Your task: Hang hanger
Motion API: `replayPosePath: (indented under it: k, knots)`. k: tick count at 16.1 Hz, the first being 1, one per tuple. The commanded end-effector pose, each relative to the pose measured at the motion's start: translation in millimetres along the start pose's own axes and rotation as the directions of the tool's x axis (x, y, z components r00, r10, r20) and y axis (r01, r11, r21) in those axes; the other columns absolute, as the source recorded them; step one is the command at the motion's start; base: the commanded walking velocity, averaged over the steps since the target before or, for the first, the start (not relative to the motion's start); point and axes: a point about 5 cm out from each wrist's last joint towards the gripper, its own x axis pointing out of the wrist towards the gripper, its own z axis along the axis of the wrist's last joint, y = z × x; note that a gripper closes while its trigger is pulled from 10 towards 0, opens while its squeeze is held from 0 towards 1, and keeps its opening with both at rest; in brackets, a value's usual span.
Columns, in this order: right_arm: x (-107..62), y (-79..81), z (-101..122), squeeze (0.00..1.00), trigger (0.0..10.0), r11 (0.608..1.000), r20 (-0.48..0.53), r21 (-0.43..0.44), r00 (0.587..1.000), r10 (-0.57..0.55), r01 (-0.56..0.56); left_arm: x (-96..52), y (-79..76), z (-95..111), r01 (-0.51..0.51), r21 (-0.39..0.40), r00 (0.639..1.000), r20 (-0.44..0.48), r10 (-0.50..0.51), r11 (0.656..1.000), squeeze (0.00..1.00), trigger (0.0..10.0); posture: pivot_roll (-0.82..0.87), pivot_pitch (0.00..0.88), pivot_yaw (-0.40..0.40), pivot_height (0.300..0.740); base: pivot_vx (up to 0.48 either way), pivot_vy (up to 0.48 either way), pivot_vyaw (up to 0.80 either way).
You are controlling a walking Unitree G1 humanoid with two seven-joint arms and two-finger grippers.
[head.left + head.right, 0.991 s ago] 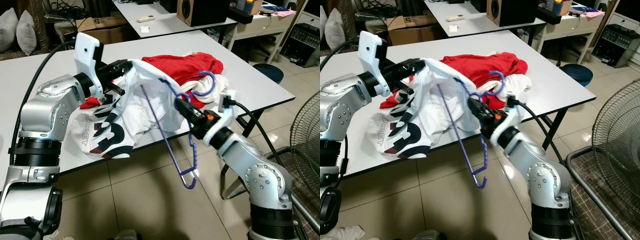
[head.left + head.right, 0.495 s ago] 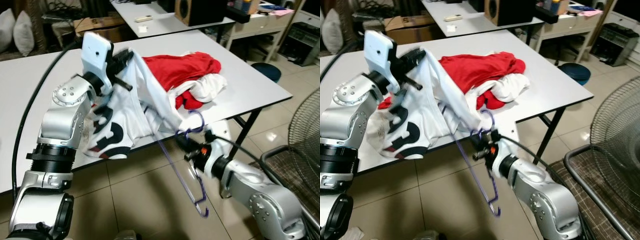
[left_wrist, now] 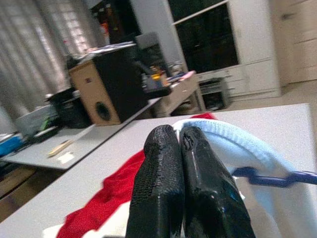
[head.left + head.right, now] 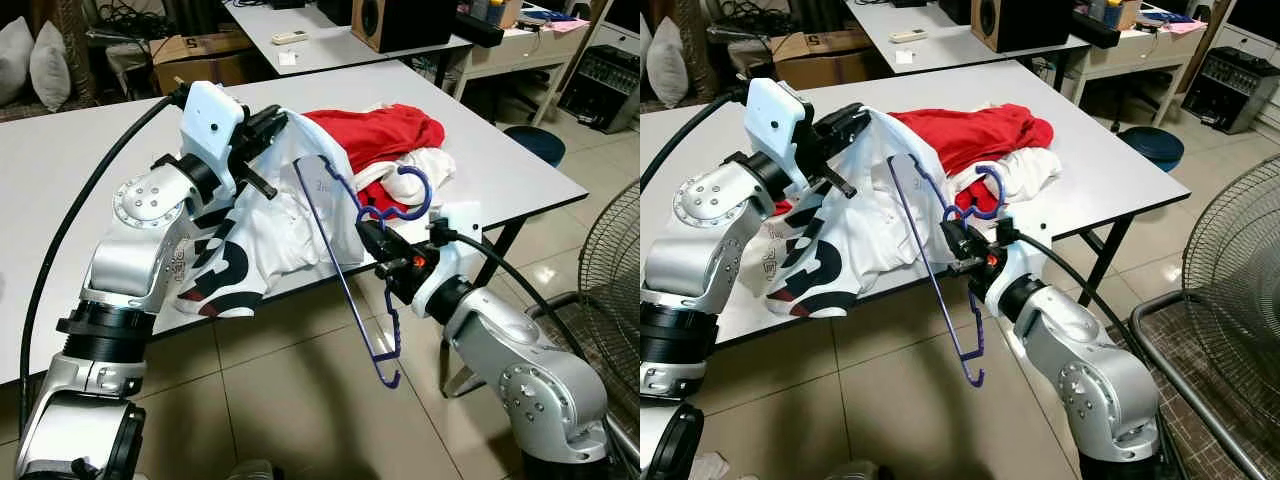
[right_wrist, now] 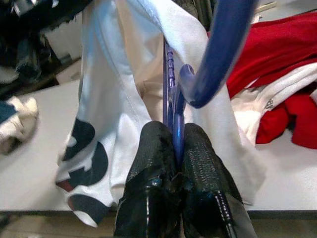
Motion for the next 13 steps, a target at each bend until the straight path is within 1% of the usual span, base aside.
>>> replayPosePath:
  k: [1, 2, 3, 4, 5, 6, 7, 8, 9, 11, 12, 13]
  knots:
    - [2.4, -1.3, 3, 0.00, 10.0, 1.000, 0.004, 0.020, 1.000, 0.002, -0.002, -2.0, -2.3, 5, 0.036, -0.006, 0.999, 0.017, -0.036, 0.999, 0.00, 0.0, -0.02, 0.000, 0.022, 0.740, 0.000, 0.000, 0.00]
    - [5.8, -9.9, 4, 0.00, 10.0, 0.996, 0.016, 0.056, 0.997, -0.071, 0.070, -7.8, -0.1, 3, 0.068, -0.017, 0.998, 0.001, -0.068, 0.998, 0.00, 0.0, -0.02, 0.000, 0.018, 0.740, 0.000, 0.000, 0.00]
    - [6.1, -12.8, 9, 0.00, 10.0, 0.993, 0.048, 0.086, 0.995, -0.090, 0.086, -13.0, 3.1, -1, 0.089, 0.008, 0.995, -0.041, -0.089, 0.996, 0.00, 0.0, -0.02, 0.000, 0.017, 0.740, 0.000, 0.000, 0.00]
    - [6.1, -13.6, 11, 0.00, 10.0, 0.991, 0.060, 0.097, 0.994, -0.093, 0.087, -14.6, 4.0, -3, 0.098, 0.016, 0.994, -0.057, -0.097, 0.995, 0.00, 0.0, -0.02, 0.000, 0.017, 0.740, 0.000, 0.000, 0.00]
    - [4.8, -16.2, 21, 0.00, 10.0, 0.984, 0.125, 0.156, 0.987, -0.102, 0.082, -23.6, 0.8, -9, 0.185, 0.001, 0.977, -0.104, -0.184, 0.983, 0.00, 0.0, -0.02, 0.000, 0.016, 0.740, 0.000, 0.000, 0.00]
    - [4.4, -17.0, 23, 0.00, 10.0, 0.982, 0.142, 0.174, 0.984, -0.104, 0.078, -26.4, -1.2, -11, 0.217, -0.010, 0.970, -0.113, -0.216, 0.976, 0.00, 0.0, -0.02, 0.000, 0.016, 0.740, 0.000, 0.000, 0.00]
    - [3.2, -19.5, 25, 0.00, 10.0, 0.980, 0.158, 0.182, 0.982, -0.105, 0.075, -35.0, -16.5, -15, 0.328, -0.078, 0.933, -0.131, -0.336, 0.941, 0.00, 0.0, -0.02, 0.000, 0.017, 0.740, 0.000, 0.000, 0.00]
    - [3.1, -21.1, 25, 0.00, 10.0, 0.981, 0.155, 0.176, 0.982, -0.104, 0.076, -37.2, -24.0, -18, 0.365, -0.099, 0.915, -0.143, -0.377, 0.926, 0.00, 0.0, -0.02, 0.000, 0.017, 0.740, 0.000, 0.000, 0.00]
    - [2.9, -21.8, 24, 0.00, 10.0, 0.982, 0.153, 0.172, 0.983, -0.101, 0.074, -38.1, -30.7, -20, 0.389, -0.108, 0.902, -0.156, -0.402, 0.915, 0.00, 0.0, -0.02, 0.000, 0.017, 0.740, 0.000, 0.000, 0.00]
    - [2.2, -18.4, 22, 0.00, 10.0, 0.988, 0.157, 0.151, 0.985, -0.064, 0.040, -32.4, -40.9, -26, 0.381, -0.103, 0.903, -0.171, -0.393, 0.919, 0.00, 0.0, -0.02, 0.000, 0.015, 0.740, 0.000, 0.000, 0.00]
    - [1.3, -15.4, 19, 0.00, 10.0, 0.991, 0.154, 0.131, 0.988, -0.032, 0.012, -27.5, -50.1, -27, 0.395, -0.101, 0.898, -0.169, -0.407, 0.913, 0.00, 0.0, -0.02, 0.000, 0.016, 0.740, 0.000, 0.000, 0.00]
    - [0.9, -15.2, 17, 0.00, 10.0, 0.993, 0.156, 0.120, 0.987, -0.027, 0.008, -25.1, -55.7, -25, 0.412, -0.105, 0.893, -0.148, -0.424, 0.905, 0.00, 0.0, -0.03, 0.000, 0.018, 0.740, 0.000, 0.000, 0.00]
